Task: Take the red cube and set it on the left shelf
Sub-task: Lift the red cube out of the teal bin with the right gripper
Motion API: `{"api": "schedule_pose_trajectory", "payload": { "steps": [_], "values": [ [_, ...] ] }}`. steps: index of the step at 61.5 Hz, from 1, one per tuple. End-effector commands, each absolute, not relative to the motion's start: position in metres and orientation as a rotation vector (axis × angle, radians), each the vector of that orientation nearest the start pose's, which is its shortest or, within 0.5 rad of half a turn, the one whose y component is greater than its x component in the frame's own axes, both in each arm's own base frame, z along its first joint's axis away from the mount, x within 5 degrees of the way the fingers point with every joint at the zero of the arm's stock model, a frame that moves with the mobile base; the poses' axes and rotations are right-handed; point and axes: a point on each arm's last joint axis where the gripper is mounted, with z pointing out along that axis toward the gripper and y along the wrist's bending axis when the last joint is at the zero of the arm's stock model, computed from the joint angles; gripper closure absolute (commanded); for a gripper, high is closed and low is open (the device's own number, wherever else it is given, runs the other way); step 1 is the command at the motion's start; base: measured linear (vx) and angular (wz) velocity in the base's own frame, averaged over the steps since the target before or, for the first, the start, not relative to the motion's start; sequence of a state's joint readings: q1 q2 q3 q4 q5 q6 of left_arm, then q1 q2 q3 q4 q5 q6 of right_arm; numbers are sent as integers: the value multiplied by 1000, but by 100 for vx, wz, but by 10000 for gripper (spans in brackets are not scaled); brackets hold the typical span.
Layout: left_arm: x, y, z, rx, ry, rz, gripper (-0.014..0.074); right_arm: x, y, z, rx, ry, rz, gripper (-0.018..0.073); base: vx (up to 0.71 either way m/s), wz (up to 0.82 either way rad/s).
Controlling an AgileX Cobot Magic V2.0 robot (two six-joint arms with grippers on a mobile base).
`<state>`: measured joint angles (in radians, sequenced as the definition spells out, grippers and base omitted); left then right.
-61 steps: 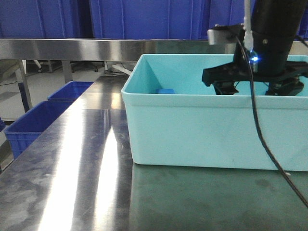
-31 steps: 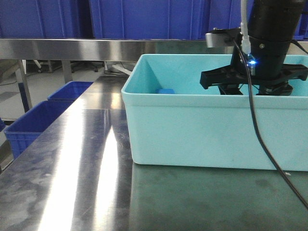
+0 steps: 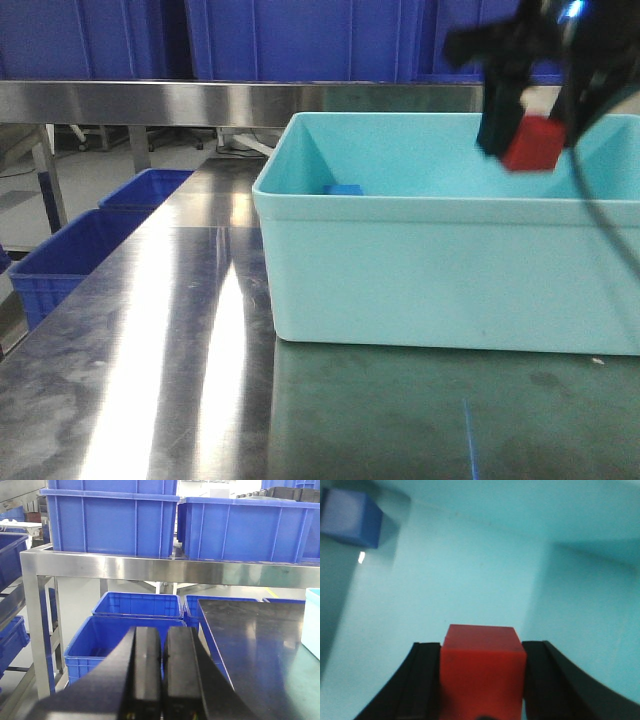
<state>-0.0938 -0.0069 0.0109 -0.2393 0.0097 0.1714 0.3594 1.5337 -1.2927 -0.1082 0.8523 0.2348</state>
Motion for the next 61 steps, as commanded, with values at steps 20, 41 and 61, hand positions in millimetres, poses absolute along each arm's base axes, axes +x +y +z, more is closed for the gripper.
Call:
{"api": "schedule_pose_trajectory", "payload": {
  "steps": [20, 41, 61],
  "values": [
    [55, -4, 209, 8, 1430, -127, 495, 212, 61, 411, -244, 2082, 23, 501, 0, 0],
    [55, -4, 209, 8, 1430, -127, 495, 107, 25, 353, -262, 1851, 78, 501, 0, 0],
    [55, -4, 209, 8, 1430, -127, 495, 51, 4, 317, -227, 1700, 108, 501, 0, 0]
  ]
}}
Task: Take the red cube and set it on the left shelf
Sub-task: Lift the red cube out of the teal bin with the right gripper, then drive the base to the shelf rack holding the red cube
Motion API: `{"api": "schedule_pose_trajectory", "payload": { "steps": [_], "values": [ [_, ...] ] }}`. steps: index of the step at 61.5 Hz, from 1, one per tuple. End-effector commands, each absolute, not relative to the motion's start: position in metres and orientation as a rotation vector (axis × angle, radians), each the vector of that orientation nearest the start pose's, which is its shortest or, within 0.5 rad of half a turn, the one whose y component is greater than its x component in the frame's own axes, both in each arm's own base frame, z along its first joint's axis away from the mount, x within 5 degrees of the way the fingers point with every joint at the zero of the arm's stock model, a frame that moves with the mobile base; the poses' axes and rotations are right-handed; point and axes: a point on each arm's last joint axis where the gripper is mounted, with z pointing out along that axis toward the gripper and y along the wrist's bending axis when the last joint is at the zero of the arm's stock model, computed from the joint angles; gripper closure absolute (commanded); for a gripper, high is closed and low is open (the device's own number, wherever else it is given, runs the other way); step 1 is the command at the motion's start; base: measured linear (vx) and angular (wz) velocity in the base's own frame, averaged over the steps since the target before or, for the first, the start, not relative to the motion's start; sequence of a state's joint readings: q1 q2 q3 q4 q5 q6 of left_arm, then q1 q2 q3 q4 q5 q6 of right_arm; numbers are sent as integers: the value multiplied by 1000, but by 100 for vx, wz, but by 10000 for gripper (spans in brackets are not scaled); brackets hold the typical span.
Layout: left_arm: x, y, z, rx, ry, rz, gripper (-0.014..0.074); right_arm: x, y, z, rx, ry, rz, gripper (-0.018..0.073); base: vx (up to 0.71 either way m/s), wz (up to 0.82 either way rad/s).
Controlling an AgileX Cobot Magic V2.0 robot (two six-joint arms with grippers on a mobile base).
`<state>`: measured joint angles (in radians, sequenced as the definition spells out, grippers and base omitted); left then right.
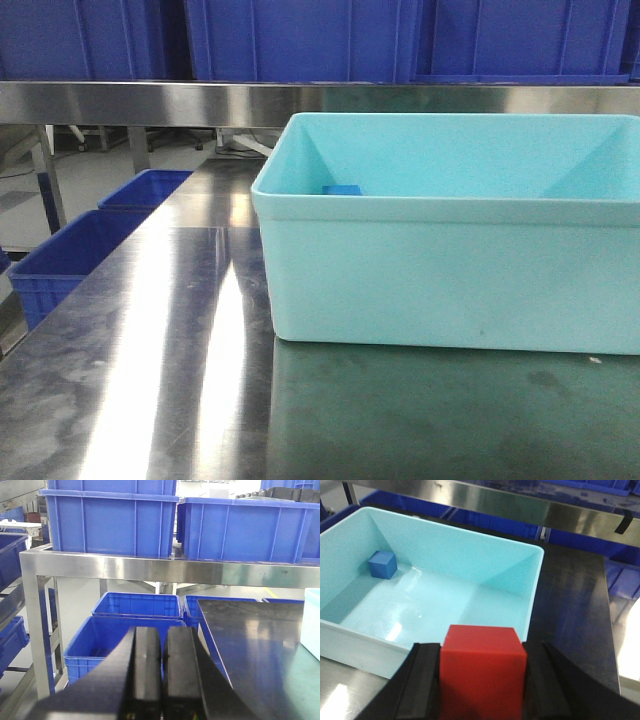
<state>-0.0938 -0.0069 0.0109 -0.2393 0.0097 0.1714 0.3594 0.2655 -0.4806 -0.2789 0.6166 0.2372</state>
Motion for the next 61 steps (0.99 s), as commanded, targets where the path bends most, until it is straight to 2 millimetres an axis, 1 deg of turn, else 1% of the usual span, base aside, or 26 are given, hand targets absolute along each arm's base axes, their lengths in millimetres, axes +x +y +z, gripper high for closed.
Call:
{"api": "schedule_pose_trajectory", "payload": {
  "steps": [1, 9, 61],
  "values": [
    [55, -4, 209, 8, 1430, -127, 495, 50, 4, 316, -226, 1694, 109, 501, 0, 0],
    [55, -4, 209, 8, 1430, -127, 495, 42, 1, 315, -217, 1659, 116, 501, 0, 0],
    [55, -4, 209, 8, 1430, -127, 495, 42, 1, 315, -217, 1662, 115, 501, 0, 0]
  ]
}}
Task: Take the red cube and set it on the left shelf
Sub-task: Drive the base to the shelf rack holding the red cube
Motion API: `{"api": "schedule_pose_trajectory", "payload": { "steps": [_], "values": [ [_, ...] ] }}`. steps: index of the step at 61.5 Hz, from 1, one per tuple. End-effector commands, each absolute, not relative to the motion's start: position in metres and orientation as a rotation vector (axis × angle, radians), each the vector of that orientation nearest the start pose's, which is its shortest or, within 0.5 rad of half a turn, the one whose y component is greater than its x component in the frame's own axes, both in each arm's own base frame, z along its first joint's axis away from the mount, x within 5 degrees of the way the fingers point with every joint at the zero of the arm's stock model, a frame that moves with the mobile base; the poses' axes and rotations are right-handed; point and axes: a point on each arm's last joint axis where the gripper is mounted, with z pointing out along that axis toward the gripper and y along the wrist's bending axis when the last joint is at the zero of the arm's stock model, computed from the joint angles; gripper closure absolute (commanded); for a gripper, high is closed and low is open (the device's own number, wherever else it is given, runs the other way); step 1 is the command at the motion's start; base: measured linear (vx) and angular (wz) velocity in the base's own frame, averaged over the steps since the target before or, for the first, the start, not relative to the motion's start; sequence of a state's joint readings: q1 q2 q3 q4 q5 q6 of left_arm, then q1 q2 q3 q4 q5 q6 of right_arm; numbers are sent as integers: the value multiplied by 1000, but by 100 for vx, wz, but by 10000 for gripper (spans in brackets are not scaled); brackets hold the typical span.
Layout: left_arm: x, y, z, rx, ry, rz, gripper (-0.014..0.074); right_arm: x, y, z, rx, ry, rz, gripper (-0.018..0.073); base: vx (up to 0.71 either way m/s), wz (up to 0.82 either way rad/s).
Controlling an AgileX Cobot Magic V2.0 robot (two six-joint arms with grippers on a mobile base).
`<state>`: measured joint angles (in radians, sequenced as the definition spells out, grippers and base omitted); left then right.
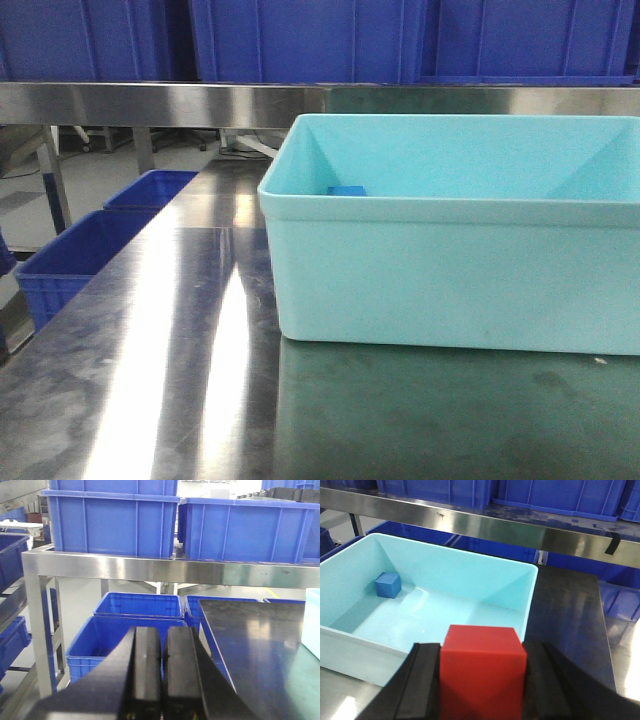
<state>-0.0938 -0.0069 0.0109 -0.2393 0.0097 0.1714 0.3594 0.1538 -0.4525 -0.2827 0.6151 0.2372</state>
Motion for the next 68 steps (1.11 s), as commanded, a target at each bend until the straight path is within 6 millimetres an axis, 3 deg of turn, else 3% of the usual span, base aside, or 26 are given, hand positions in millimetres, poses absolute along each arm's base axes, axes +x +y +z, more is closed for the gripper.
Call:
{"api": "schedule_pose_trajectory", "payload": {
  "steps": [1, 29, 68],
  "values": [
    [55, -4, 209, 8, 1430, -127, 495, 42, 1, 315, -217, 1662, 115, 501, 0, 0],
    [55, -4, 209, 8, 1430, -127, 495, 42, 1, 315, -217, 1662, 115, 501, -5, 29],
    [55, -4, 209, 8, 1430, -127, 495, 42, 1, 315, -217, 1662, 115, 501, -12, 65]
  ]
}}
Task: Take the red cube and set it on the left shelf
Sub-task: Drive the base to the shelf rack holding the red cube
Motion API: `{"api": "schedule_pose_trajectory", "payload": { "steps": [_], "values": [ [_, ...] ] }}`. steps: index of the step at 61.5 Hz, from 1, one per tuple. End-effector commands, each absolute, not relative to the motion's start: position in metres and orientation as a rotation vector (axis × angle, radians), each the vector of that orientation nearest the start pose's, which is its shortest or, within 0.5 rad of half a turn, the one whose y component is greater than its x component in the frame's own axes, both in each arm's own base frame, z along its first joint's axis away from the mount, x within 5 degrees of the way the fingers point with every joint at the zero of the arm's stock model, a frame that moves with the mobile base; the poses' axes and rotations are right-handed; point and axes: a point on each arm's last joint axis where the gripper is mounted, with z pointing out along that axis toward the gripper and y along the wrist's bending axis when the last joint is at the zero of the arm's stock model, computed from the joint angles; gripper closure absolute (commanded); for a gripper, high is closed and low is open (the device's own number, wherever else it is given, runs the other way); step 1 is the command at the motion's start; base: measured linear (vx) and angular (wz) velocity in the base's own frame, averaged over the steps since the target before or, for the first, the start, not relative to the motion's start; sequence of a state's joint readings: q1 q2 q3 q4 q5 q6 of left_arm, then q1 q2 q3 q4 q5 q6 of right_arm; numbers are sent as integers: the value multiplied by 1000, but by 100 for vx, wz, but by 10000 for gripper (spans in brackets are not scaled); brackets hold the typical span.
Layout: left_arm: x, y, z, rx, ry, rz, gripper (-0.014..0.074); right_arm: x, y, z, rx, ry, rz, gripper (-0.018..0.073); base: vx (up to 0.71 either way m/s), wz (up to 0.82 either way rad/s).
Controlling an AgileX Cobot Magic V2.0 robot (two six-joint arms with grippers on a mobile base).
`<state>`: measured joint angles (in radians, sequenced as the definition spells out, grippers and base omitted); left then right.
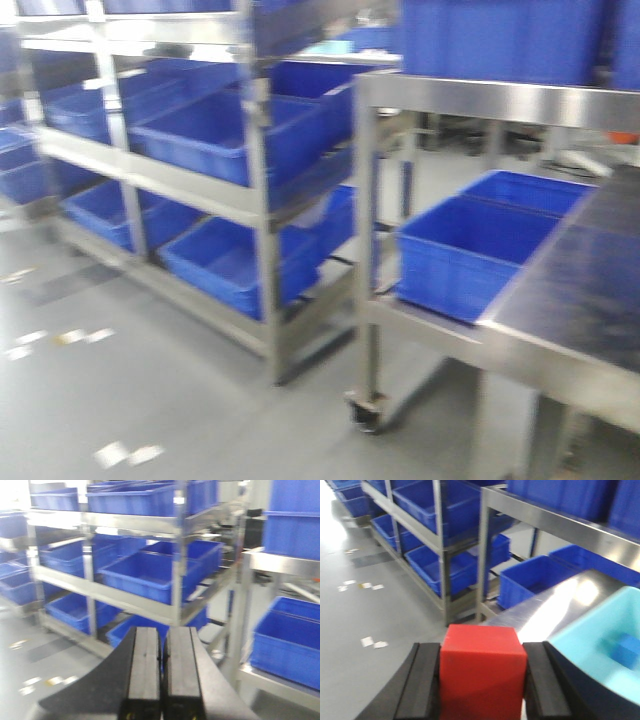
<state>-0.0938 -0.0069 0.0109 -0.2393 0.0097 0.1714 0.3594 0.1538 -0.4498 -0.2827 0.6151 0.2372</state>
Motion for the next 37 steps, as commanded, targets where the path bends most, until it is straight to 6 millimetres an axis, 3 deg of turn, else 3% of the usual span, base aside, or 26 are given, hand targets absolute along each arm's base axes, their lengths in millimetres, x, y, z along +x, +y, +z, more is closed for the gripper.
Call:
{"api": "schedule_pose_trajectory", "payload": {
  "steps": [1, 37],
  "values": [
    [55, -4, 209, 8, 1430, -127, 495, 42, 1, 315, -217, 1662, 115, 501, -13, 74],
    [55, -4, 209, 8, 1430, -127, 495, 42, 1, 315, -217, 1662, 115, 501, -12, 70]
  ]
}}
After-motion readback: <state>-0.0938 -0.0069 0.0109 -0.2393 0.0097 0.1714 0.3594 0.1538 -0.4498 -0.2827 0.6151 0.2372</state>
